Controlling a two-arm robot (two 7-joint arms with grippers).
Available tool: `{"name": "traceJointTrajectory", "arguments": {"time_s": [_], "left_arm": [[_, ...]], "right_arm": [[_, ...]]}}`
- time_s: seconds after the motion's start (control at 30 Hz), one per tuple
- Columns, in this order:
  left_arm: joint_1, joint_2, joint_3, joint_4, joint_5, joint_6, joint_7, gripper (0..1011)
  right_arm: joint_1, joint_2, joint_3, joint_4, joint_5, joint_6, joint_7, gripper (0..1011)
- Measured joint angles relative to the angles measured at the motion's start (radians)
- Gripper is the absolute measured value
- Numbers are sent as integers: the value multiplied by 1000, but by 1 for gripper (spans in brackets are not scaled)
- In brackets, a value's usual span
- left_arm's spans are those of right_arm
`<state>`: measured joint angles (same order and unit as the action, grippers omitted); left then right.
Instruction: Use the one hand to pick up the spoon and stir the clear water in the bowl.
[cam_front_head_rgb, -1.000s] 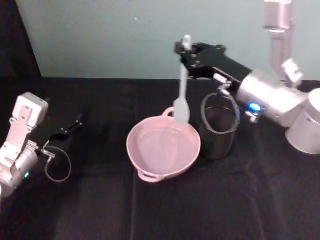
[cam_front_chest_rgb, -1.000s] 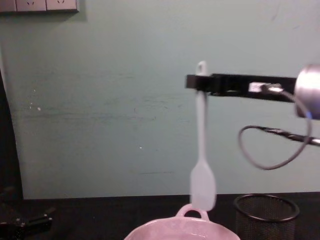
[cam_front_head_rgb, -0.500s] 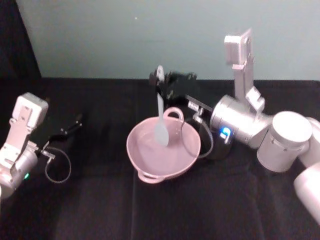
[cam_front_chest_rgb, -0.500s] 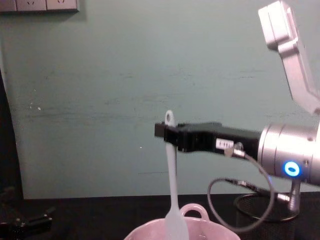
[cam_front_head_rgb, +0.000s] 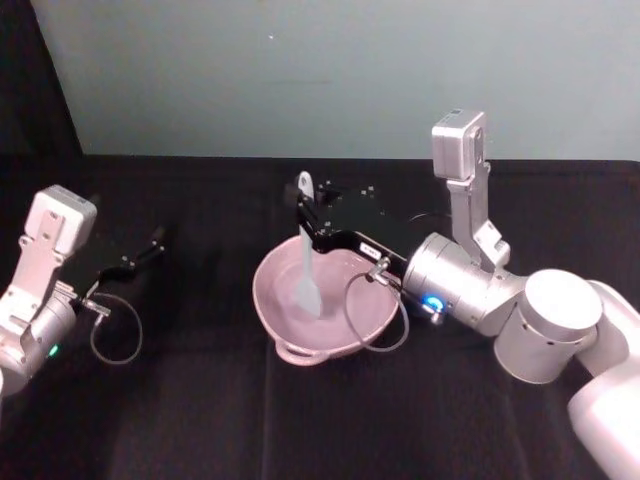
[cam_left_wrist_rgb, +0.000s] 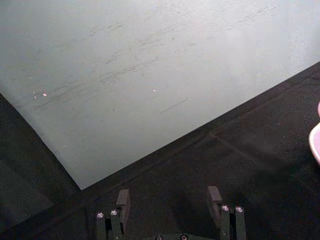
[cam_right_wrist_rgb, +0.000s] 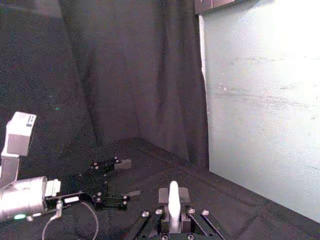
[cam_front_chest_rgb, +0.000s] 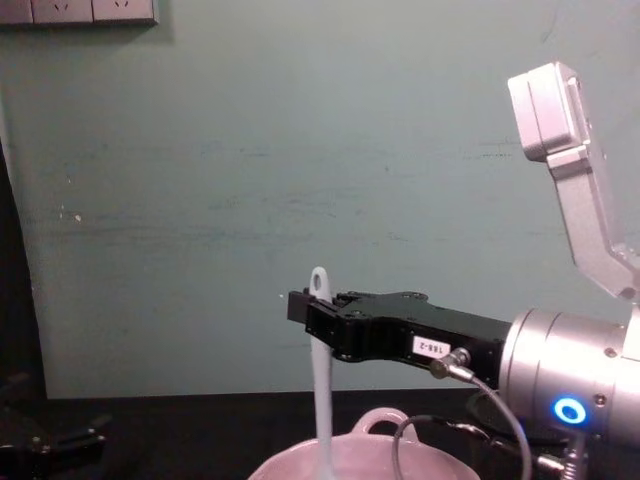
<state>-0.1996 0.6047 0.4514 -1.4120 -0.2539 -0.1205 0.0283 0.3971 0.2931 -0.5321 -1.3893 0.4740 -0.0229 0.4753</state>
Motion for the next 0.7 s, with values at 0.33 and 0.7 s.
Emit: {"name": "traceJointTrajectory", "arguments": {"time_s": [0.33, 0.7], "left_arm": [[0, 0, 0, 0, 0, 0, 0, 1011], [0, 0, 0, 0, 0, 0, 0, 1011]], "right_arm": [[59, -67, 7, 116, -6, -41, 29, 120], [102, -80, 47, 199, -6, -61, 36, 119]]}}
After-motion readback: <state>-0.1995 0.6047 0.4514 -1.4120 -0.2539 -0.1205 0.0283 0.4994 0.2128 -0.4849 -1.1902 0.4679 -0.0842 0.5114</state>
